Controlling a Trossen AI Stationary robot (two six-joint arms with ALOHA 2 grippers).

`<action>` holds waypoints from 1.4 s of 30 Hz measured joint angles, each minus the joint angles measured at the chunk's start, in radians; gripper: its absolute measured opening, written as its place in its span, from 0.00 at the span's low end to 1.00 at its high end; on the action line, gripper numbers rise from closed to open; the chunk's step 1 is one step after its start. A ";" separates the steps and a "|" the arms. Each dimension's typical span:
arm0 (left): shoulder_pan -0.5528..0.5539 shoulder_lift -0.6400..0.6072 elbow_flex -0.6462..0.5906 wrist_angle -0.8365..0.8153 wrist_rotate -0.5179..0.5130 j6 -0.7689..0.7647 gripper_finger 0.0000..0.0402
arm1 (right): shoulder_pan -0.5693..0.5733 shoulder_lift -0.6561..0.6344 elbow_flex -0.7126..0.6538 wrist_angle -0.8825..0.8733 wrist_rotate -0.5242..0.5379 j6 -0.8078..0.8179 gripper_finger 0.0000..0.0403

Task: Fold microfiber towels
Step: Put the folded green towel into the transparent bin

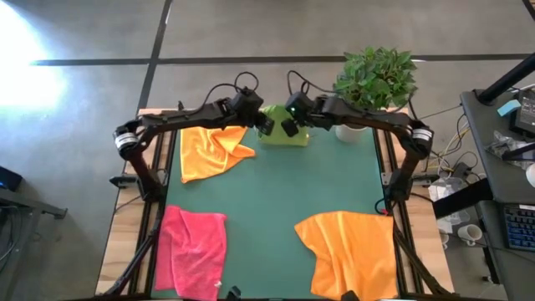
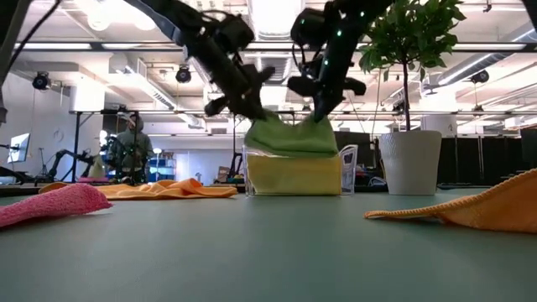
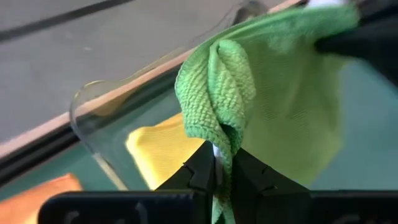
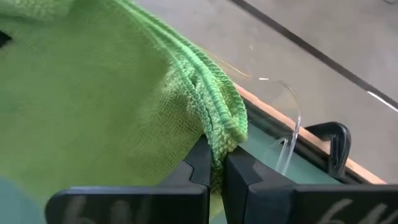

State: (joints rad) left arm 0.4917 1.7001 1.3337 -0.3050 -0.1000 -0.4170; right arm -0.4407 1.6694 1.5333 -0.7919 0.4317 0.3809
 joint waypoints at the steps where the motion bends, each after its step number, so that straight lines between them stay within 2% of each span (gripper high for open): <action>1: 0.002 0.012 -0.001 0.003 -0.017 0.009 0.04 | -0.005 0.009 0.000 0.005 0.007 -0.005 0.02; 12: 0.025 0.093 0.006 0.114 -0.067 0.066 0.04 | -0.041 0.102 0.010 0.069 0.056 -0.038 0.02; 28: 0.036 0.137 0.001 0.105 -0.065 0.119 0.04 | -0.053 0.192 0.013 0.087 0.070 -0.043 0.02; 34: 0.036 0.136 0.001 0.103 -0.063 0.186 0.10 | -0.053 0.194 0.012 0.096 0.109 -0.045 0.02; 42: 0.044 0.133 0.001 0.102 -0.062 0.196 0.23 | -0.056 0.194 0.012 0.096 0.145 -0.045 0.02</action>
State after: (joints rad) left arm 0.5357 1.8333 1.3350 -0.2031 -0.1623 -0.2207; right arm -0.4965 1.8629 1.5452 -0.6962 0.5770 0.3363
